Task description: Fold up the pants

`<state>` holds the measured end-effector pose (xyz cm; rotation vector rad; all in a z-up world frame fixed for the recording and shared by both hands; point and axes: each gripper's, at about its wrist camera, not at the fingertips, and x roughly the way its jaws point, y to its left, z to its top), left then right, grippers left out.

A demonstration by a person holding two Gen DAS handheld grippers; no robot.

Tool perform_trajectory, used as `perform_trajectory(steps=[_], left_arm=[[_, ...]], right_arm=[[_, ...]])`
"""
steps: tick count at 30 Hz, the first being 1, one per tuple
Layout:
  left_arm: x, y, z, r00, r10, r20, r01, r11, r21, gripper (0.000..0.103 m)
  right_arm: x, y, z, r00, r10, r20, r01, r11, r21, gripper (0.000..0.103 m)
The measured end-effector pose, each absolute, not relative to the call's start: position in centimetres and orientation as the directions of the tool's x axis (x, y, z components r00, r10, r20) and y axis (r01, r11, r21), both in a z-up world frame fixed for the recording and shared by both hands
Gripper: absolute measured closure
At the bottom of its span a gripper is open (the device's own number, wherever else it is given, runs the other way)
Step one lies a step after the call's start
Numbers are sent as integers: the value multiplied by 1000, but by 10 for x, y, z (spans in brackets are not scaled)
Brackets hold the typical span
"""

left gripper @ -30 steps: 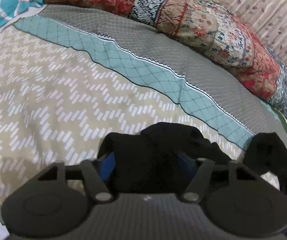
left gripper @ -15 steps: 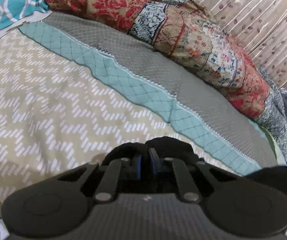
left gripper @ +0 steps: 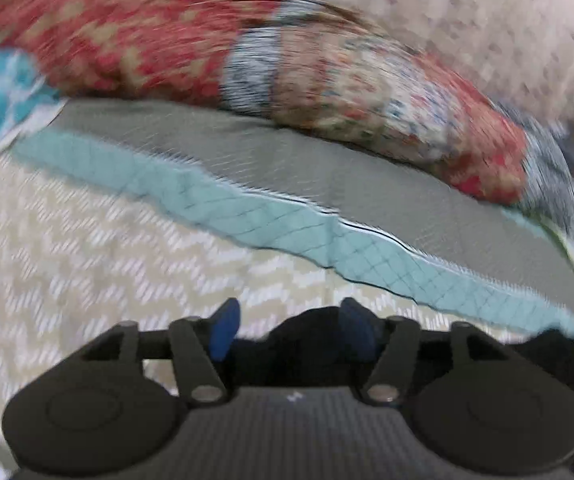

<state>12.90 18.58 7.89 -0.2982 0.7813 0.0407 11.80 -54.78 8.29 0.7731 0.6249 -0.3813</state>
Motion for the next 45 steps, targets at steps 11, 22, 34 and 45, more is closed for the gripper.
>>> perform_trajectory(steps=[11,22,34,45], left_arm=[[180,108,20,610,-24,-792,120,991,63,94],[154,160,55,741,75,-667,-184,978,-94,96],[134,157,77,769,39,-638,-158,979,-130,96],[12,150,142,867,-35,-497,-76,976,-202,96]], right_arm=[[251,-493,76,714,59,-698,368,817,445,56],[321,-525,61,613,-109,-783,555,765,328,28],[291,-538,74,631,-163,-758,539,796,277,98],[107,-585,151,822,-111,-558,474,676,564,98]])
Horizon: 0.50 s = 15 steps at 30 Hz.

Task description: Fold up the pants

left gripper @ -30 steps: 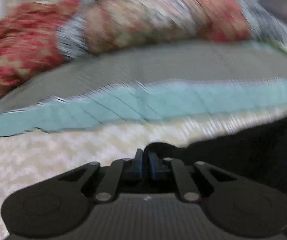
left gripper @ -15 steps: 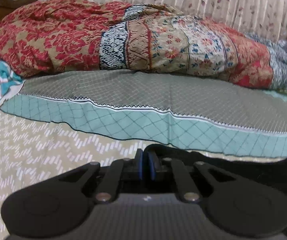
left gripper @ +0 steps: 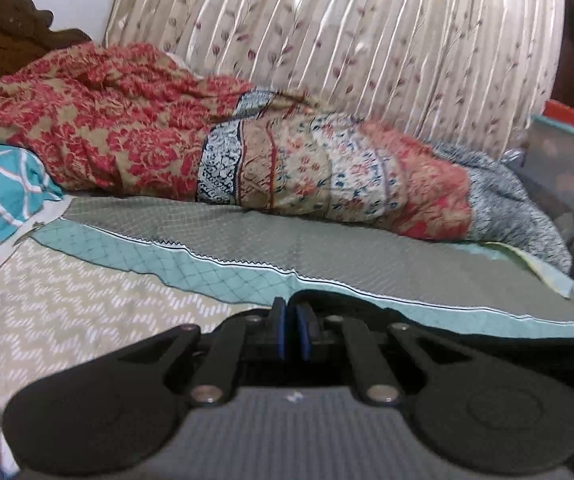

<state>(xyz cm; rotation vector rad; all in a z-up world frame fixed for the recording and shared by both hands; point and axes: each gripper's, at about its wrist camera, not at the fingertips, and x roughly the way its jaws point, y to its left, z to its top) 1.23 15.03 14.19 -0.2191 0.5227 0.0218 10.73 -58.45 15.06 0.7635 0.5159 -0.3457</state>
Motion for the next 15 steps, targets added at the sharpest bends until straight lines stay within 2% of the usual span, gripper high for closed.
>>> perform_trajectory(steps=[4,8,9,10,11,12,13,14,15], left_arm=[[-44,144,136,865,-67,-497,-44,977,-208,96],[-90,138,104,817,-105,-568,-51,966,-252,96],[-98,136,93,799,-116,-590,-52,964,-261,96],[-105,132,79,767,-118,-630,-56,967,-250,93],[-110,129,72,745,-112,-658,-64,969,-237,92],[-115,128,65,728,-109,-677,-70,970,-231,92],[-122,128,62,722,-113,-683,-74,968,-238,92],[-128,130,62,724,-120,-680,-76,965,-251,90],[-133,134,64,730,-126,-672,-79,961,-266,87]], right_arm=[[13,-604,146,832,-134,-538,492,626,605,98],[-50,-617,99,724,-189,-664,639,548,540,98],[-60,-620,84,689,-186,-701,674,522,523,93],[-67,-621,74,658,-191,-728,704,500,505,93],[-76,-622,68,655,-211,-725,717,477,509,78],[-84,-622,68,664,-236,-710,721,452,525,68],[-89,-620,72,636,-282,-718,754,427,499,65],[-91,-616,78,611,-329,-720,777,420,468,53],[-92,-613,84,603,-362,-711,786,424,450,47]])
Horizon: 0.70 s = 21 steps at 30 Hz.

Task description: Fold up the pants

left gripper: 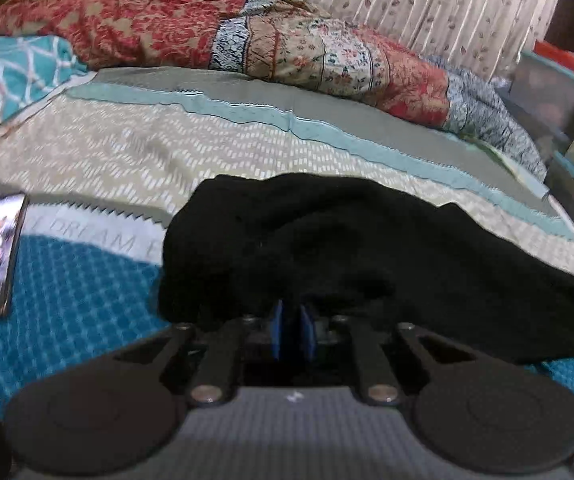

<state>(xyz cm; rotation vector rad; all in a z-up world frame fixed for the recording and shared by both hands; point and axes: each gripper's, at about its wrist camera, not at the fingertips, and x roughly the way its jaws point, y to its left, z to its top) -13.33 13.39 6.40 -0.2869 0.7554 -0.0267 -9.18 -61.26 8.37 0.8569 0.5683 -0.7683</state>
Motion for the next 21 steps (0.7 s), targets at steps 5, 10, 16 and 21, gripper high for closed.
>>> perform_trajectory(steps=[5,10,16,21], left_arm=[[-151,163,74,777,-75,-624,-161,936,-313,50],[-153,205,61,779,-117,-616,-260,834,-487,50],[-171,217,36,775,-136,-617,-300,781,-548,50],[-194,234,28,775,-113,-621,-339,755,-561,50]], right_arm=[[-84,-583,116,690,-371,-622,704,543,458,47],[-37,-504,142,818,-85,-569,394,804,446,47],[6,-317,161,687,435,-582,-262,895,360,37],[-2,-155,163,327,739,-589,-736,590,331,15]])
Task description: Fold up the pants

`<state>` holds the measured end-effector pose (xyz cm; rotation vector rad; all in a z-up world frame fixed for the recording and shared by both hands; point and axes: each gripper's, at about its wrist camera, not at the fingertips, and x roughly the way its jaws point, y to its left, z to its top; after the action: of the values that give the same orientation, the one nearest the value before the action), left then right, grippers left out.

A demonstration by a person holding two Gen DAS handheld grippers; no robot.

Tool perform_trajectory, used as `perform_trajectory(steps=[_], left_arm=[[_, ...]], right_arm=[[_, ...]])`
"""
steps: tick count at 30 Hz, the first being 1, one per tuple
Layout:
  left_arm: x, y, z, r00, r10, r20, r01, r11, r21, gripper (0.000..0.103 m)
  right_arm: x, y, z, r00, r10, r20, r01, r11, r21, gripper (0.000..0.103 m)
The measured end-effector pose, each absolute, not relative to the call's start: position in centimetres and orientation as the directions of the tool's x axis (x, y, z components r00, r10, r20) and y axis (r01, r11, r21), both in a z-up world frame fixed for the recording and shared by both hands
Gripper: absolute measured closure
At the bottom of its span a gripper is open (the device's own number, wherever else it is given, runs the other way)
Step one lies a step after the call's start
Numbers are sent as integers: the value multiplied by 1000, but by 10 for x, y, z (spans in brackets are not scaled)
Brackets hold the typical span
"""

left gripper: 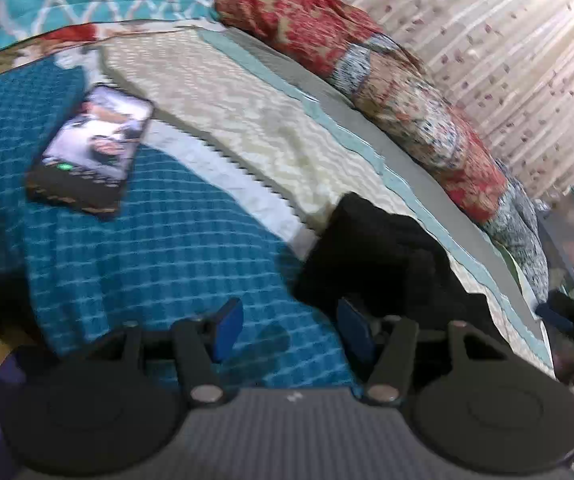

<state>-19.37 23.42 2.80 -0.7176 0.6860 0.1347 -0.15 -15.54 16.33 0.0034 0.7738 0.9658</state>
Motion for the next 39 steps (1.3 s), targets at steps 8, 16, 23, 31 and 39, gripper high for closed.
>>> perform_trajectory(steps=[8,16,23,31,39], left_arm=[[-218,257,23,780,-92,-619,-377,720,-583,50],[-185,244,21,793,-176,-584,-306,713,-631,35],[-120,227,0,779,-346,-522,-227,621,-750,23],[-138,219,53,914,-144,-379,-128,785,-607,84],[-169,236,-11,792,-174,-585,-324,692,-645,77]], right_arm=[[-5,-16,125,60,700,-712,-932,295,211,13],[56,-27,129,139,708,-692,-787,503,357,89],[73,-36,145,237,720,-652,-736,571,364,89],[32,-57,173,220,840,-495,-807,442,392,89],[-5,-3,66,10,712,-702,-803,423,419,80]])
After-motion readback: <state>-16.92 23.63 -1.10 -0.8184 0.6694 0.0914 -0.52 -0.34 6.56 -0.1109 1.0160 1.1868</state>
